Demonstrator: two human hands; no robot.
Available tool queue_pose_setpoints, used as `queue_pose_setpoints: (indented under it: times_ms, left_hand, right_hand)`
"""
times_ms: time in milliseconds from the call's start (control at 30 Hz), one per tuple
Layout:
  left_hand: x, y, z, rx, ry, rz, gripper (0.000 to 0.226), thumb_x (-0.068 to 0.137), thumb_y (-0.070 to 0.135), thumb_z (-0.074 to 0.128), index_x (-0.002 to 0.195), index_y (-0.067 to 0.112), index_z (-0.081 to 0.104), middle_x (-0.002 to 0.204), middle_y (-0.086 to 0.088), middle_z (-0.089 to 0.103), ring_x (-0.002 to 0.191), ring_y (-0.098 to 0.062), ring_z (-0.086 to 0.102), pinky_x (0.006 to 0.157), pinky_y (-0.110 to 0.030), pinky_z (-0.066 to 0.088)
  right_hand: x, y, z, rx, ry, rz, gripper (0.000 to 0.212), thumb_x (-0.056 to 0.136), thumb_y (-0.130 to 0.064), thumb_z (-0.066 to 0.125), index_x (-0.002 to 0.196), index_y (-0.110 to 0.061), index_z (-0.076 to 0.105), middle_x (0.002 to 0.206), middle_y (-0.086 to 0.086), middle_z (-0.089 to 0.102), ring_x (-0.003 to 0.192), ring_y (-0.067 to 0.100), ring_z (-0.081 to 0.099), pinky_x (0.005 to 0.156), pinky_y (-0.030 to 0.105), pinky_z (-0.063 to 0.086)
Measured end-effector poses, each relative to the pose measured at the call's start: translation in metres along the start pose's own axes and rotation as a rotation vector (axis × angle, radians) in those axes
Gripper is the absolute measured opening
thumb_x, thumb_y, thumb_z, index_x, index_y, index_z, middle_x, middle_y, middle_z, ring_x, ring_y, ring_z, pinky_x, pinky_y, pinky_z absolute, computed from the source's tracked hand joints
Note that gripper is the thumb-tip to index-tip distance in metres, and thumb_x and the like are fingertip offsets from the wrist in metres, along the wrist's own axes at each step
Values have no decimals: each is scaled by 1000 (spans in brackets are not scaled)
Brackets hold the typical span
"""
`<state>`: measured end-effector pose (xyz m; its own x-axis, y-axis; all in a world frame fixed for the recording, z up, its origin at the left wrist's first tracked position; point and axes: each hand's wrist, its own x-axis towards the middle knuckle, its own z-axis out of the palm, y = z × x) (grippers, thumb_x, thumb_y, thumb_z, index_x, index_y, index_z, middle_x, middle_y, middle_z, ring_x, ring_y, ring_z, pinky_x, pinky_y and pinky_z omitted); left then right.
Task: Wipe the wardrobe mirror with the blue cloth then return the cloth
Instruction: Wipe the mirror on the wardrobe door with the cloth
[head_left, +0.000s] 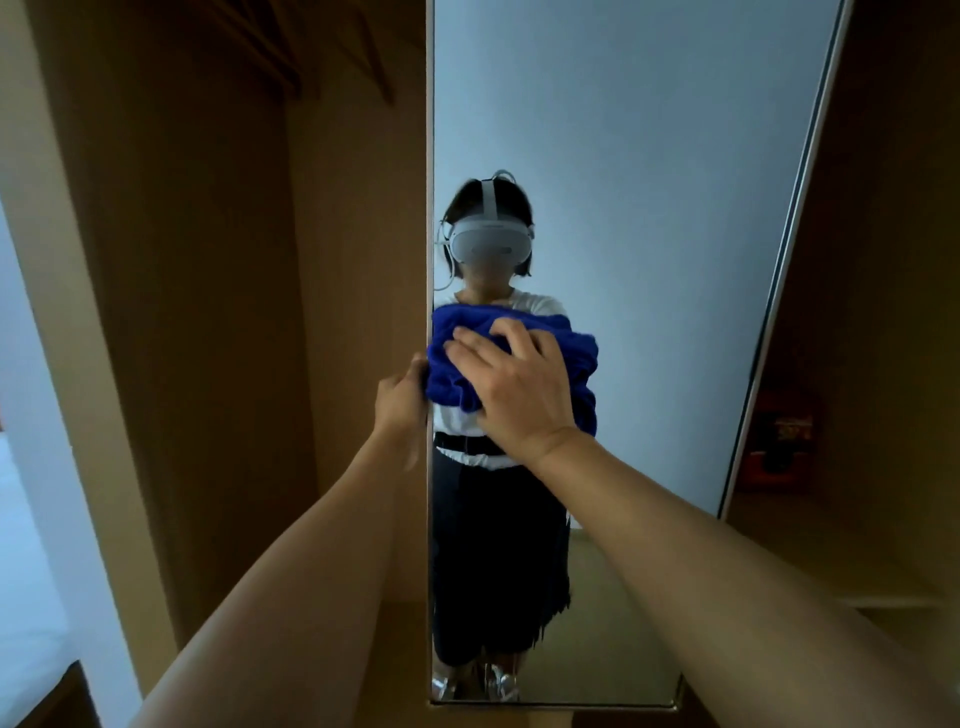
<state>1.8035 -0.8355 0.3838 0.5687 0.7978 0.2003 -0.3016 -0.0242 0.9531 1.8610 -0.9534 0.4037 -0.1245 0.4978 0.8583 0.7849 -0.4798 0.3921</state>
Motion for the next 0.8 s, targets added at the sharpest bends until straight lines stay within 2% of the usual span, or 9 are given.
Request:
queue_pose_setpoints:
  times_ms: [67,167,300,367,433,533,667,800]
  left_hand:
    - [-2,-4,-2,48,2,-14,34,99,37,42,86,12,60,62,5,56,52,-6,50,52,-20,39]
    - [-3,-10,-6,72,9,-28,33,99,36,43,83,12,59,56,8,51,39,0,47,43,-16,38]
    - [-9,-26,-10,75,-17,-41,27,100,27,39,92,13,61,65,5,57,49,-3,49,51,-20,39]
    - [-11,-31,-13,45,-17,-26,28,100,20,38,83,14,60,65,3,58,51,-4,52,49,-17,41]
    - [-9,-32,-15,28,-20,-16,29,99,18,40,79,13,60,70,-3,62,59,-11,57,57,-23,47]
    - [-7,-34,-16,38,4,-10,28,97,23,43,80,11,61,77,-9,62,70,-20,56,69,-34,46]
    - [-8,-38,-16,24,13,-36,23,96,20,42,89,11,62,87,-9,63,80,-21,58,74,-33,48]
    - [-7,-40,-17,0,34,-59,17,94,14,46,94,19,62,93,-2,62,88,-18,58,83,-33,48]
  right_hand:
    - [10,5,-4,-12,24,0,42,73,-12,60,113,-19,67,117,-4,67,103,26,55,80,37,36]
    - [12,7,-4,-7,45,16,44,75,-12,48,115,-19,67,118,-4,67,104,24,49,81,37,35]
    - [-13,-5,9,-23,60,-20,38,79,-16,51,113,-18,67,118,-3,67,105,24,45,81,37,33]
    - [-31,-14,16,-33,47,-40,36,80,-16,53,113,-18,68,118,-2,67,106,25,44,81,37,33]
    - [-46,-23,21,-27,21,-38,37,77,-14,62,113,-17,68,119,-1,67,107,26,43,82,37,33]
    - [-61,-34,26,-23,-22,-23,42,70,-12,73,111,-17,69,118,-1,67,107,26,44,81,36,34]
    - [-82,-40,30,-28,-64,-63,41,71,-13,67,111,-18,68,117,0,67,107,25,44,82,36,34]
    - [-103,-47,36,-26,-129,-105,37,74,-15,59,110,-19,68,116,-1,67,106,24,43,83,35,33]
